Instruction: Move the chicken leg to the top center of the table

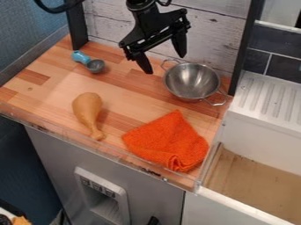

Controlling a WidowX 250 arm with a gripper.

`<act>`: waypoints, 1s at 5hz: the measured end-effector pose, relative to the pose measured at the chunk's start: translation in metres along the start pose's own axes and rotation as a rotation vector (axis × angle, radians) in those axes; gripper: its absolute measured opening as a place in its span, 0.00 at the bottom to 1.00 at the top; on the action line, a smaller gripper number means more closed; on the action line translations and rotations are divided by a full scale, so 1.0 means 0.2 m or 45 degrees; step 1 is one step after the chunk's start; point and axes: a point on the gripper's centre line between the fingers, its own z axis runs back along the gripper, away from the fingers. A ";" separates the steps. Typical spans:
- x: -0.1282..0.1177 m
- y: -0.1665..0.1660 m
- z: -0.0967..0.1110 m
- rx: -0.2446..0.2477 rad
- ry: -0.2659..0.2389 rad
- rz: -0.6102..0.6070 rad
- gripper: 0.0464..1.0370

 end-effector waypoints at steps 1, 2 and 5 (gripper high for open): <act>-0.02 0.03 -0.05 0.032 0.029 0.014 0.96; -0.03 0.11 -0.04 0.100 0.012 0.029 0.96; -0.08 0.47 0.06 0.340 -0.040 0.129 0.96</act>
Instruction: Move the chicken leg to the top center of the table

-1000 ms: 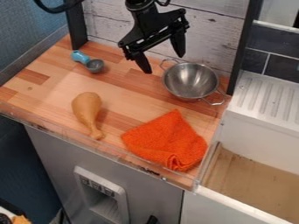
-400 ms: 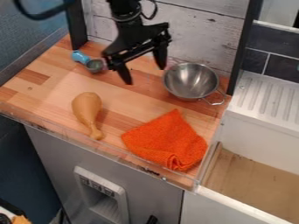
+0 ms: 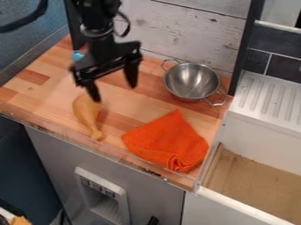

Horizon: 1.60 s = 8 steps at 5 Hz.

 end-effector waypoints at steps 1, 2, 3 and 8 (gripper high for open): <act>-0.02 0.11 -0.03 0.067 0.041 0.015 0.96; -0.03 0.18 -0.13 0.147 0.095 0.023 0.96; -0.03 0.21 -0.22 0.189 0.128 0.019 0.96; 0.02 0.15 -0.30 0.187 0.072 0.108 0.28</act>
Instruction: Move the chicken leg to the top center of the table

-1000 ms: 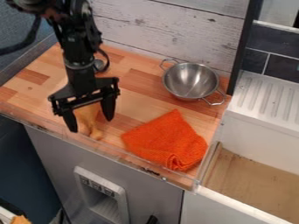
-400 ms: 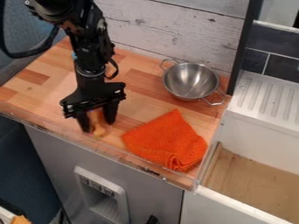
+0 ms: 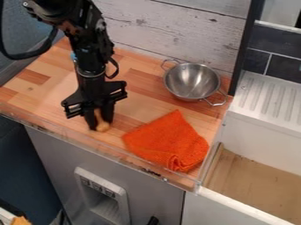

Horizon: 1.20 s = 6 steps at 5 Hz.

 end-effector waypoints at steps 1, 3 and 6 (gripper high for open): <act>0.06 -0.04 0.04 -0.026 -0.034 0.068 0.28; 0.15 -0.27 0.15 -0.151 -0.025 0.125 0.28; 0.24 -0.60 0.20 -0.205 -0.054 0.216 0.28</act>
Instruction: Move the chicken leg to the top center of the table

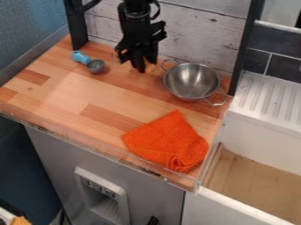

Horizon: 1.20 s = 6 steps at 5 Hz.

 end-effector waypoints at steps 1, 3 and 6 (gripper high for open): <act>0.05 -0.03 -0.02 0.009 -0.025 0.050 0.28; 0.14 -0.03 -0.11 0.054 -0.024 0.143 0.28; 0.15 -0.05 -0.15 0.055 -0.036 0.233 0.67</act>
